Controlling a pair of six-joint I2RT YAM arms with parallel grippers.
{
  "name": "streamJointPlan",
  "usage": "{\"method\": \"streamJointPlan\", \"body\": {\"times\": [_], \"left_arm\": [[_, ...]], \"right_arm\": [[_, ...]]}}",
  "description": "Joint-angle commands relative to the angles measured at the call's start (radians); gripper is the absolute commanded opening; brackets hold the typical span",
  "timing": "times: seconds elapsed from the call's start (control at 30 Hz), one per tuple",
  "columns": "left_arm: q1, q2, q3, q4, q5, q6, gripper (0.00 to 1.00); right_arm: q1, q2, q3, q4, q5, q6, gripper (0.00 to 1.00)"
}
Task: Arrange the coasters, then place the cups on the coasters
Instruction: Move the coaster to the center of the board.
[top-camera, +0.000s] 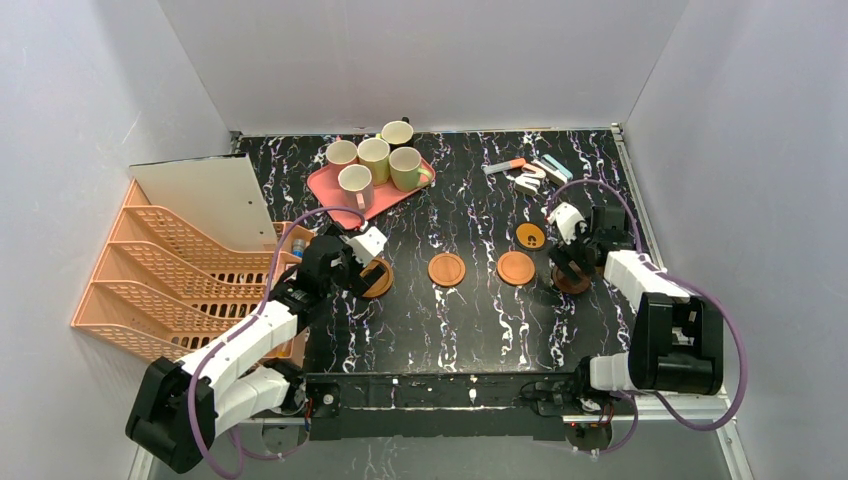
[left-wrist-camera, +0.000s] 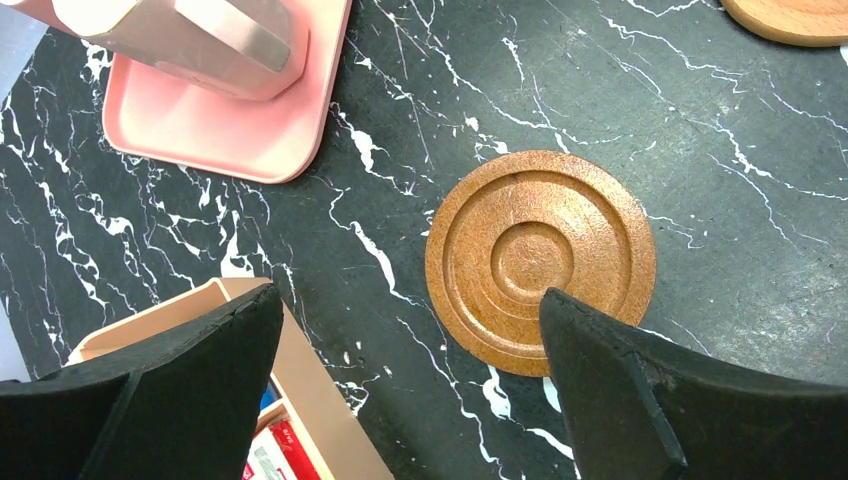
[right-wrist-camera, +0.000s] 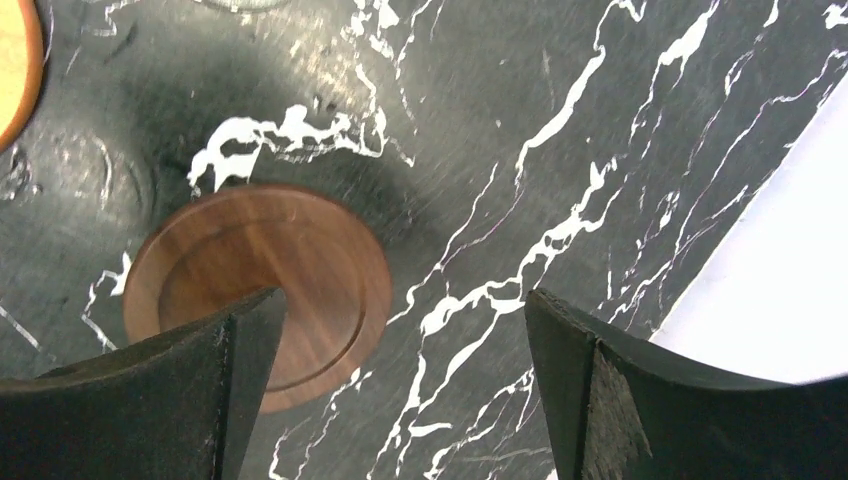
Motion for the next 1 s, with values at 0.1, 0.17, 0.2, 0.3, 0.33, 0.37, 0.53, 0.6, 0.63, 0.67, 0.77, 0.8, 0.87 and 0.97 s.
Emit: {"method": "streamJointPlan", "body": {"times": [0.1, 0.17, 0.2, 0.3, 0.33, 0.37, 0.53, 0.6, 0.63, 0.67, 0.77, 0.8, 0.87, 0.97], "left_arm": [[0.001, -0.028, -0.006, 0.008, 0.026, -0.018, 0.98], [0.001, -0.031, -0.006, 0.007, 0.025, -0.018, 0.98], [0.001, -0.031, -0.006, 0.007, 0.025, -0.018, 0.98], [0.002, -0.036, -0.007, 0.005, 0.025, -0.019, 0.98], [0.002, -0.036, -0.008, 0.006, 0.025, -0.019, 0.98], [0.001, -0.036, -0.007, 0.007, 0.024, -0.019, 0.98], [0.001, -0.033, -0.006, 0.006, 0.026, -0.019, 0.98], [0.002, -0.034, -0.006, 0.005, 0.027, -0.019, 0.98], [0.001, -0.034, -0.006, 0.005, 0.026, -0.019, 0.98], [0.001, -0.034, -0.006, 0.005, 0.027, -0.018, 0.98], [0.002, -0.032, -0.006, 0.005, 0.028, -0.019, 0.98], [0.002, -0.031, -0.005, 0.004, 0.029, -0.019, 0.98], [0.002, -0.028, -0.005, 0.004, 0.029, -0.019, 0.98], [0.001, -0.027, -0.003, 0.003, 0.031, -0.021, 0.98]], "right_arm": [[-0.003, 0.089, 0.002, 0.163, 0.035, 0.036, 0.99], [-0.006, 0.111, -0.003, 0.200, 0.082, 0.036, 0.99], [-0.008, 0.121, -0.001, 0.201, 0.089, 0.034, 0.99], [-0.023, 0.139, 0.010, 0.201, 0.096, 0.031, 0.99], [-0.028, 0.140, 0.012, 0.201, 0.095, 0.029, 0.99], [-0.036, 0.139, 0.012, 0.201, 0.093, 0.025, 0.99], [-0.070, 0.143, 0.024, 0.201, 0.095, 0.015, 0.99], [-0.079, 0.145, 0.026, 0.201, 0.094, 0.010, 0.99], [-0.083, 0.145, 0.027, 0.201, 0.092, 0.007, 0.99], [-0.085, 0.146, 0.029, 0.200, 0.090, 0.007, 0.99], [-0.089, 0.143, 0.031, 0.192, 0.088, -0.001, 0.99], [-0.091, 0.141, 0.031, 0.192, 0.087, -0.001, 0.99], [-0.092, 0.135, 0.032, 0.184, 0.082, -0.002, 0.99], [-0.091, 0.122, 0.043, 0.156, 0.065, 0.003, 0.99]]}}
